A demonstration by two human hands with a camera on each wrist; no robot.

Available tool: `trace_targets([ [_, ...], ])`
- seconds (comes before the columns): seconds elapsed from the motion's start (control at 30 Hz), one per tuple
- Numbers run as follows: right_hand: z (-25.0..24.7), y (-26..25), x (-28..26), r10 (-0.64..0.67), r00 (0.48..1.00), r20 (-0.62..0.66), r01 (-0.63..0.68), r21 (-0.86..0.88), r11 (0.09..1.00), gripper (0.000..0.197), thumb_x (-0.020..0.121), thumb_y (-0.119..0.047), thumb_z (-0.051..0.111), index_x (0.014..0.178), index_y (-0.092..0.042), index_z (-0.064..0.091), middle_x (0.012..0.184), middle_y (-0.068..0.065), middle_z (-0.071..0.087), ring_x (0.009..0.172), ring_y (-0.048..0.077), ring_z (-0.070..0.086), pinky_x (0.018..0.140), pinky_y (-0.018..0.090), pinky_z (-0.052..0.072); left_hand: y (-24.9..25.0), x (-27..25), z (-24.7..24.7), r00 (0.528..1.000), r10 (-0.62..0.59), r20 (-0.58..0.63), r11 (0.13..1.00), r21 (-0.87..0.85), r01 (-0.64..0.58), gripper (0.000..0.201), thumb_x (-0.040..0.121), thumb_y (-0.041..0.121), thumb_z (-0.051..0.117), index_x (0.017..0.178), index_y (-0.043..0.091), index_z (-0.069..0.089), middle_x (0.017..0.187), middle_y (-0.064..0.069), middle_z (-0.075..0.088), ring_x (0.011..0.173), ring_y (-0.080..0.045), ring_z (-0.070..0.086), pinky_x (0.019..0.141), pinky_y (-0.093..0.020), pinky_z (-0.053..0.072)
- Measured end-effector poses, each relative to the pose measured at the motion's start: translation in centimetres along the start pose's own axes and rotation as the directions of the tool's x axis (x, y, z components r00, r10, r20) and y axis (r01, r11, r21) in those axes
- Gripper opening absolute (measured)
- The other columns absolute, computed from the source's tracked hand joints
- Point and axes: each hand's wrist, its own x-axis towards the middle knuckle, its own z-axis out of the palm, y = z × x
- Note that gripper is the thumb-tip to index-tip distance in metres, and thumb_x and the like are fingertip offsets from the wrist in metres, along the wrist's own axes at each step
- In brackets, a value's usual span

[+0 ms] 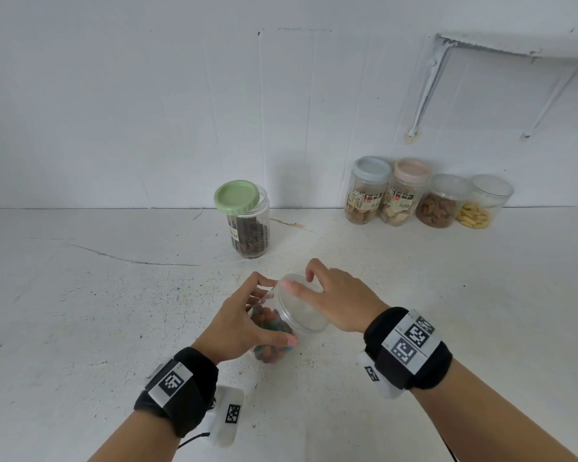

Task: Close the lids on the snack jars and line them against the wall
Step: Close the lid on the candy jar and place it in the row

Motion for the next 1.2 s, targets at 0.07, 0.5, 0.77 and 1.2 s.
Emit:
trace_targets([
  [0.07, -0.7, 0.7, -0.1, -0.034, 0.998, 0.047, 0.031, 0.068, 0.997, 0.066, 0.085, -0.083, 0.045, 0.127, -0.032, 0.046, 0.092, -0.001, 0.06, 0.085, 0.016, 0.059, 0.08, 0.035, 0.051, -0.1, 0.0, 0.0, 1.0, -0.004, -0.004, 1.0, -0.01, 0.004, 0.072, 0.053, 0.028, 0.103, 0.102, 0.048, 0.053, 0.111, 0.009, 0.066, 0.105, -0.006, 0.062, 0.086, -0.018, 0.053],
  [0.5, 1.6, 1.9, 0.4, -0.176, 0.983, -0.051, 0.182, 0.141, 0.973, 0.082, 0.066, -0.084, 0.066, 0.139, -0.051, 0.046, 0.113, -0.006, 0.051, 0.108, 0.015, 0.054, 0.097, 0.032, 0.047, -0.5, 0.3, -0.5, 0.999, -0.048, -0.02, 0.999, -0.006, 0.048, 0.069, 0.06, 0.027, 0.1, 0.109, 0.043, 0.054, 0.11, 0.003, 0.067, 0.103, -0.006, 0.063, 0.085, -0.021, 0.052],
  [0.77, 3.8, 1.0, 0.4, -0.32, 0.942, -0.101, 0.314, -0.07, 0.947, 0.062, 0.093, -0.071, 0.028, 0.152, -0.054, 0.024, 0.147, -0.001, 0.033, 0.124, 0.024, 0.042, 0.094, 0.038, 0.052, -0.4, 0.3, -0.3, 0.998, -0.066, 0.014, 0.998, -0.017, 0.066, 0.077, 0.062, 0.032, 0.099, 0.119, 0.031, 0.048, 0.115, -0.003, 0.068, 0.115, -0.017, 0.062, 0.095, -0.029, 0.053],
  [1.2, 3.4, 2.4, 1.3, -0.13, 0.987, -0.093, 0.142, 0.136, 0.981, 0.054, 0.09, -0.074, 0.018, 0.139, -0.053, 0.03, 0.109, 0.006, 0.054, 0.099, 0.025, 0.056, 0.088, 0.043, 0.051, 2.5, 1.3, 3.3, 0.981, -0.149, -0.124, 0.988, -0.068, 0.142, 0.068, 0.058, 0.022, 0.101, 0.1, 0.024, 0.048, 0.075, 0.006, 0.055, 0.039, -0.005, 0.054, 0.042, -0.024, 0.048],
])
